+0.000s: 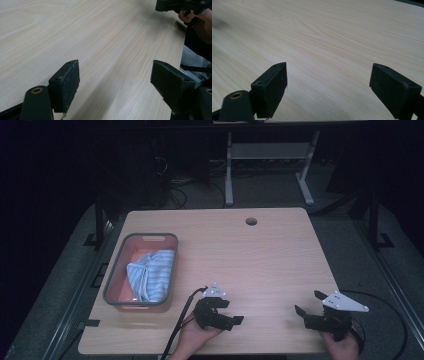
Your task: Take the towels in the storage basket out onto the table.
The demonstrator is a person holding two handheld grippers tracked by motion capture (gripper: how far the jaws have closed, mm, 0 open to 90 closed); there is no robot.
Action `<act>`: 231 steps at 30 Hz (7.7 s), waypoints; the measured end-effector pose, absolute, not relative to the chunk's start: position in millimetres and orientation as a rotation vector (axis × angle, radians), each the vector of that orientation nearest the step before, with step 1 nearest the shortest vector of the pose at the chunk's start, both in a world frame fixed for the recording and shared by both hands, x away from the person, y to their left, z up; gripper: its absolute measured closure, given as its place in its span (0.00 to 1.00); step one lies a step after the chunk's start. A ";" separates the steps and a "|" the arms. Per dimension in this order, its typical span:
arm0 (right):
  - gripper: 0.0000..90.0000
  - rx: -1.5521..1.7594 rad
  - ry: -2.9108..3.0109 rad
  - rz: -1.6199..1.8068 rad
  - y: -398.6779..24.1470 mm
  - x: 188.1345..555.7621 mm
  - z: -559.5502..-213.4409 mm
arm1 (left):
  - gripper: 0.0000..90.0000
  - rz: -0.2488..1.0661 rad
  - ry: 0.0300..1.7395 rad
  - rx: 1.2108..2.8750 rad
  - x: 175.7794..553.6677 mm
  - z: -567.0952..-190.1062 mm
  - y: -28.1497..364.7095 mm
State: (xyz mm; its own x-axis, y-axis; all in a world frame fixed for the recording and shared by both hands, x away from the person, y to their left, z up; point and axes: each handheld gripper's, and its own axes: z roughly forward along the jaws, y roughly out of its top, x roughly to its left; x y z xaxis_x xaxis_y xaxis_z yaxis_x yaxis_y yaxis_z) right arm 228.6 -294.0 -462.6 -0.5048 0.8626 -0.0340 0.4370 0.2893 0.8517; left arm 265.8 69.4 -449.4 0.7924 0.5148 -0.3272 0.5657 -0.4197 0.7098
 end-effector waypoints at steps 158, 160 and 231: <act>0.16 1.096 2.101 1.130 -284.2 230.6 -458.7 | 0.67 0.159 1.701 2.355 404.4 -415.1 263.7; 0.16 1.097 2.098 1.132 -284.1 230.4 -458.3 | 0.69 0.160 1.694 2.366 404.6 -414.8 263.5; 0.16 1.110 2.052 1.125 -288.1 229.8 -452.2 | 0.76 0.148 1.445 1.936 354.5 -312.2 310.8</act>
State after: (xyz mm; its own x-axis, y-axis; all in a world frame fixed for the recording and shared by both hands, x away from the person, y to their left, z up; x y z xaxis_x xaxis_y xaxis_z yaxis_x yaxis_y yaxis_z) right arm 229.8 -288.1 -452.2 -0.5116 0.8563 -0.0708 0.4009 0.3108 0.8618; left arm 354.5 310.8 -312.2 0.3692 0.8766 -0.3085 0.7956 -0.1266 0.5924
